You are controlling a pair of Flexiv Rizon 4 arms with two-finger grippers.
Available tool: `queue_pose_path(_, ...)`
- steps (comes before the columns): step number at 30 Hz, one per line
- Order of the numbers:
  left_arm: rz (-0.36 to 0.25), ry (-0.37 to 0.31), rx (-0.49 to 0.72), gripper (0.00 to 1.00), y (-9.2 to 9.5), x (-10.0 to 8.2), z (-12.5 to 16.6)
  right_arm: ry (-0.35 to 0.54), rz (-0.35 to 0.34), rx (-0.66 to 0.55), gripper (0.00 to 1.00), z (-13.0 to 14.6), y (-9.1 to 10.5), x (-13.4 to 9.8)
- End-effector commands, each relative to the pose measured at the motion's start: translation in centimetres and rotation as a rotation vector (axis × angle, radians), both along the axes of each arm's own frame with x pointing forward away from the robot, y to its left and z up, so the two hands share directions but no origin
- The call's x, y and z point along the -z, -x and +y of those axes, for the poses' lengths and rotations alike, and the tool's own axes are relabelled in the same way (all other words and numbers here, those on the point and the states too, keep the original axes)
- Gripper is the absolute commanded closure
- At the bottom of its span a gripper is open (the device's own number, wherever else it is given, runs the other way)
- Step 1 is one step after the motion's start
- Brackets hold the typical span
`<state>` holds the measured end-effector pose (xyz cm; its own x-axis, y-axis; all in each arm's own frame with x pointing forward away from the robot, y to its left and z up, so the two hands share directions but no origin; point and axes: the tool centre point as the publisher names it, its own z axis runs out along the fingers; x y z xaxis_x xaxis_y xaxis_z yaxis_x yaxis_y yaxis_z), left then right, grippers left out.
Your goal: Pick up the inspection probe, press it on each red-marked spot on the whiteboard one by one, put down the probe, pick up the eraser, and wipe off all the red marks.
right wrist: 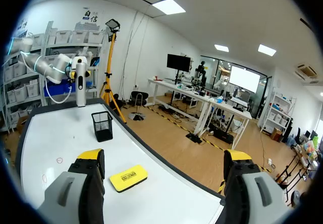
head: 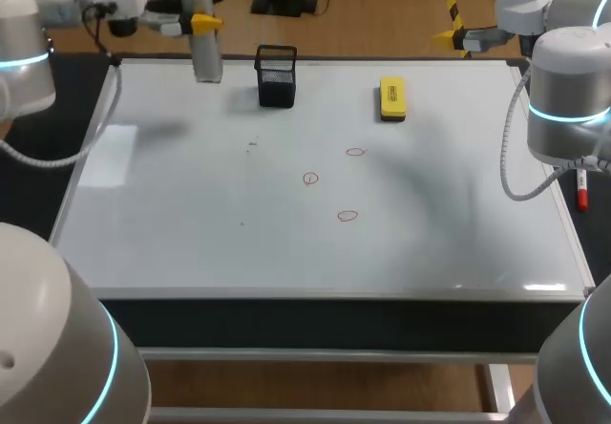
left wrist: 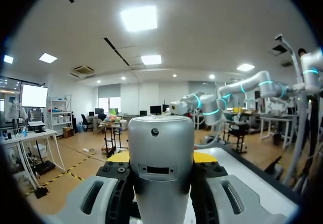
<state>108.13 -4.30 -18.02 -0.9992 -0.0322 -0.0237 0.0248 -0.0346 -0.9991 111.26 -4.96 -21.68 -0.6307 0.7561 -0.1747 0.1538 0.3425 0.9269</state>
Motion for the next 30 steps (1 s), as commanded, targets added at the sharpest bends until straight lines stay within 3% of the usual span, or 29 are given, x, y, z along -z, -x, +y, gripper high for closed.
queue_pose_path(1, 0.009, 0.011, -0.330, 1.00, 1.4, 0.9, 1.1, 0.000, 0.001, -0.001, 0.00, 0.0, 0.0, 0.0)
queue_pose_path(11, 0.043, -0.004, -0.352, 1.00, 2.2, 3.5, 2.5, 0.000, 0.001, -0.001, 0.00, 0.0, 0.0, 0.0)
queue_pose_path(16, 0.064, -0.038, -0.383, 1.00, 2.1, 4.1, 2.8, 0.000, 0.001, -0.001, 0.00, 0.0, 0.0, 0.0)
queue_pose_path(29, 0.080, -0.044, -0.391, 1.00, 2.0, 4.4, 3.0, 0.000, 0.001, -0.001, 0.00, 0.0, 0.0, 0.0)
queue_pose_path(30, 0.080, -0.044, -0.391, 1.00, 2.0, 4.4, 3.0, 0.060, 0.038, -0.052, 0.00, -0.5, -0.2, 0.4)
